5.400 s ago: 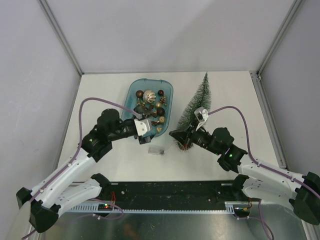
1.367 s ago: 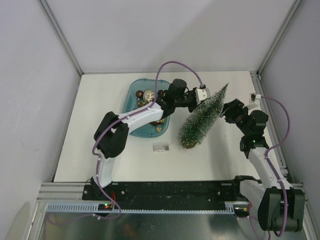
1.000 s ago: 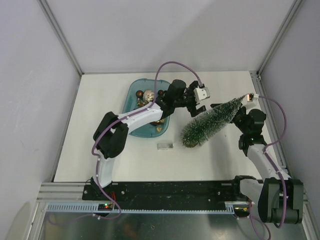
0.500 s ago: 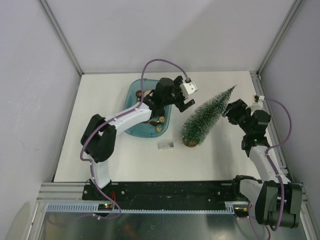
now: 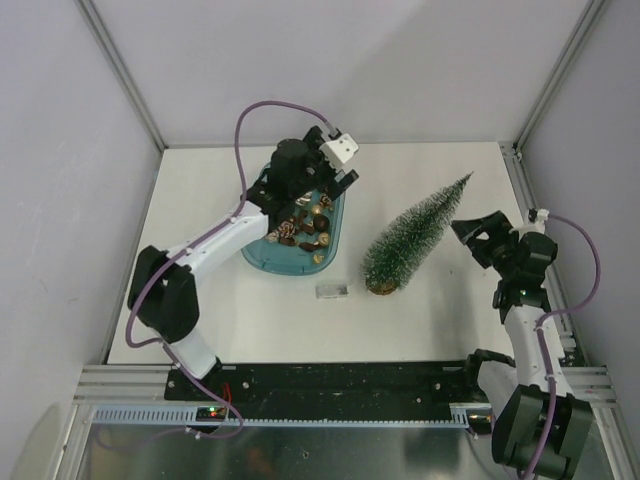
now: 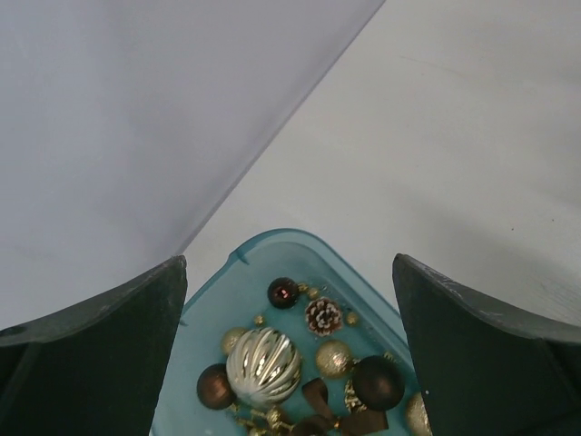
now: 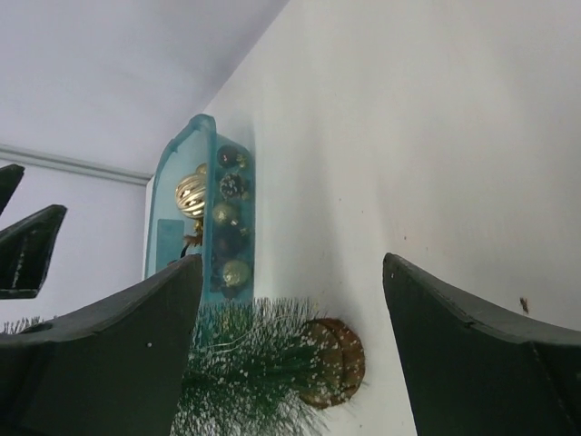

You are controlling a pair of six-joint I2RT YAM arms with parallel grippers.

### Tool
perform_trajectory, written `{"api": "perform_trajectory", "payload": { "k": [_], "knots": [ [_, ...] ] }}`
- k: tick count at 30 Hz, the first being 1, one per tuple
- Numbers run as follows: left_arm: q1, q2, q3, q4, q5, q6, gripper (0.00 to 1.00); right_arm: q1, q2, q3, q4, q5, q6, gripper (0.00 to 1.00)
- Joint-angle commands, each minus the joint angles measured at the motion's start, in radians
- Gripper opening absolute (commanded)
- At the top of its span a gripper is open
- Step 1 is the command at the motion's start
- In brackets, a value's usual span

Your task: Decorate the small christmas tree

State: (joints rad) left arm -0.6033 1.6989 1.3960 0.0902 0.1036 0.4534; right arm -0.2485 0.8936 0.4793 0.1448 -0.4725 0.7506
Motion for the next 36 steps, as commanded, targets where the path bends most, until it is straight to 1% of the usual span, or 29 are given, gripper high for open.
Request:
{"api": "perform_trajectory", "payload": {
  "k": [1,6,12,18,22,26,29,31,34,36],
  "knots": [
    [0.029,-0.112,-0.014,-0.051,-0.026,-0.025,1.00,-0.029,-0.055,-0.056,-0.036,-0.078,0.056,0.83],
    [0.040,-0.180,-0.026,-0.123,-0.024,-0.044,1.00,-0.050,-0.073,-0.125,0.035,-0.127,0.149,0.80],
    [0.041,-0.235,-0.061,-0.142,-0.009,-0.057,1.00,-0.060,-0.040,-0.147,0.150,-0.135,0.239,0.76],
    [0.041,-0.266,-0.090,-0.146,0.004,-0.050,1.00,-0.054,0.041,-0.164,0.318,-0.101,0.340,0.69],
    [0.040,-0.268,-0.088,-0.147,0.012,-0.056,1.00,-0.014,0.110,-0.165,0.401,-0.095,0.384,0.65],
    [0.040,-0.268,-0.088,-0.147,0.014,-0.059,1.00,0.038,0.134,-0.164,0.415,-0.068,0.391,0.60],
    [0.040,-0.269,-0.087,-0.146,0.015,-0.059,1.00,0.056,0.129,-0.163,0.405,-0.051,0.384,0.55],
    [0.040,-0.268,-0.086,-0.147,0.019,-0.061,1.00,0.059,0.120,-0.164,0.390,-0.040,0.378,0.51],
    [0.041,-0.270,-0.087,-0.146,0.022,-0.068,1.00,0.057,0.101,-0.164,0.368,-0.026,0.365,0.40],
    [0.040,-0.270,-0.089,-0.145,0.023,-0.070,1.00,0.053,0.084,-0.163,0.347,-0.014,0.355,0.34]
  ]
}}
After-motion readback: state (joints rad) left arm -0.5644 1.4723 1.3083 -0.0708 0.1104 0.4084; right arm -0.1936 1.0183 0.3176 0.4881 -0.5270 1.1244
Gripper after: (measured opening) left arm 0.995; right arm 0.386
